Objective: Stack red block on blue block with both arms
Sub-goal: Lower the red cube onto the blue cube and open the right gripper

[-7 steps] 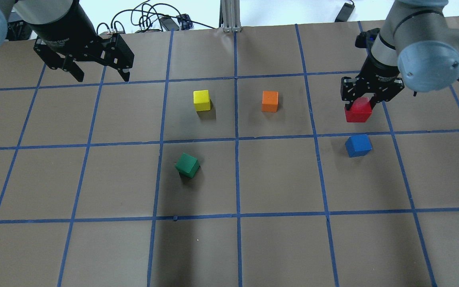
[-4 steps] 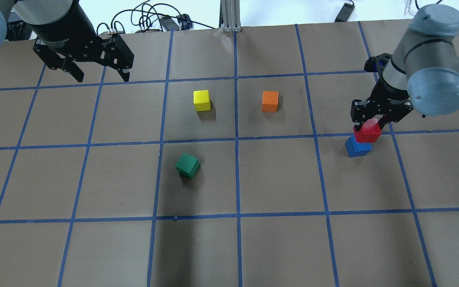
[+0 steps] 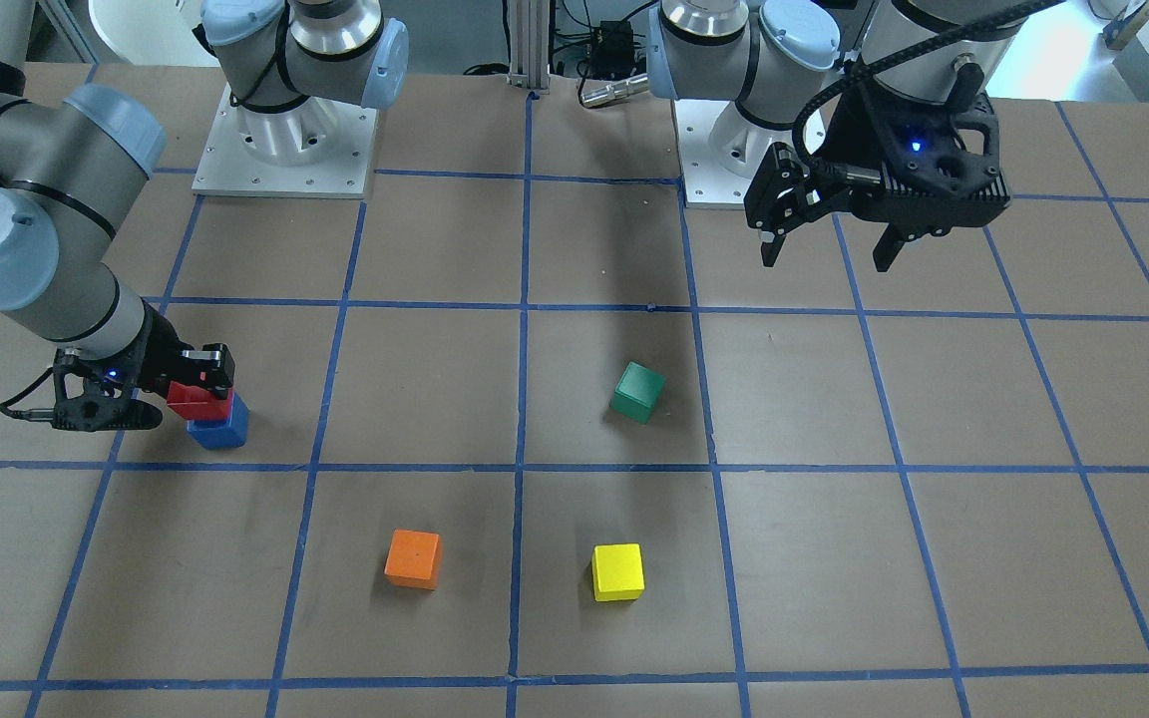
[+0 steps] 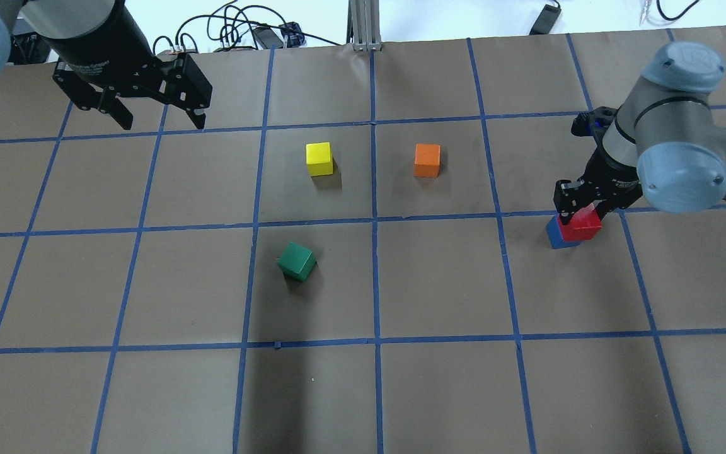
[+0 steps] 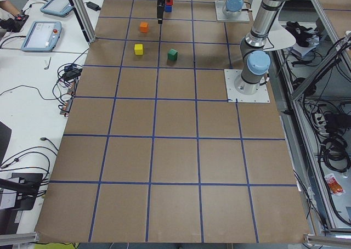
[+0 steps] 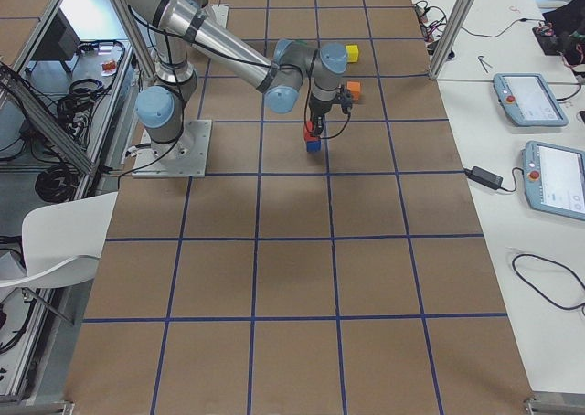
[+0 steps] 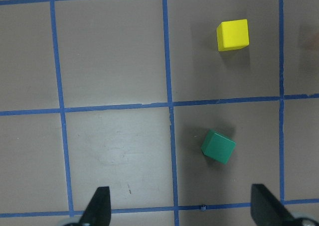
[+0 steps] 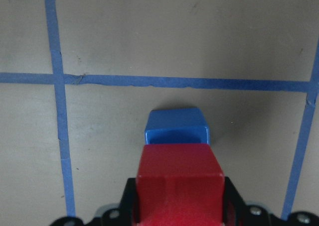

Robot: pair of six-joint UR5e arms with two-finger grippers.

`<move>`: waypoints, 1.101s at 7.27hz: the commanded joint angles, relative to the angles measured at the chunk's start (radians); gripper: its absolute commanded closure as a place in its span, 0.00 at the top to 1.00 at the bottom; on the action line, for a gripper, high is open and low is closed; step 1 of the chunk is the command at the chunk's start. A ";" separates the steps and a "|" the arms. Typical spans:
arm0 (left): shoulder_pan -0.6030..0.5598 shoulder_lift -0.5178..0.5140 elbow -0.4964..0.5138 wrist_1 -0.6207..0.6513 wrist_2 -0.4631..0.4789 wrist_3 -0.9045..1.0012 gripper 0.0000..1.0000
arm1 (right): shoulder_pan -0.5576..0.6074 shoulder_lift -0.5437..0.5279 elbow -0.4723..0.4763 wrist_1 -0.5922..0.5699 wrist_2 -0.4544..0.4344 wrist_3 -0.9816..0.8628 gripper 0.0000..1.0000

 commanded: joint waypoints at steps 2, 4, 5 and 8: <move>0.000 0.000 0.000 0.000 0.001 0.002 1.00 | 0.000 0.000 0.005 -0.003 0.002 -0.014 0.15; 0.001 0.000 0.000 0.000 0.001 0.002 1.00 | 0.000 0.000 0.005 -0.005 -0.002 -0.016 0.60; 0.000 0.000 0.000 0.000 0.001 0.002 1.00 | 0.000 0.000 0.005 -0.003 -0.003 -0.016 0.70; 0.001 0.000 0.000 0.000 0.001 0.002 1.00 | -0.001 0.000 0.005 -0.005 -0.003 -0.063 0.93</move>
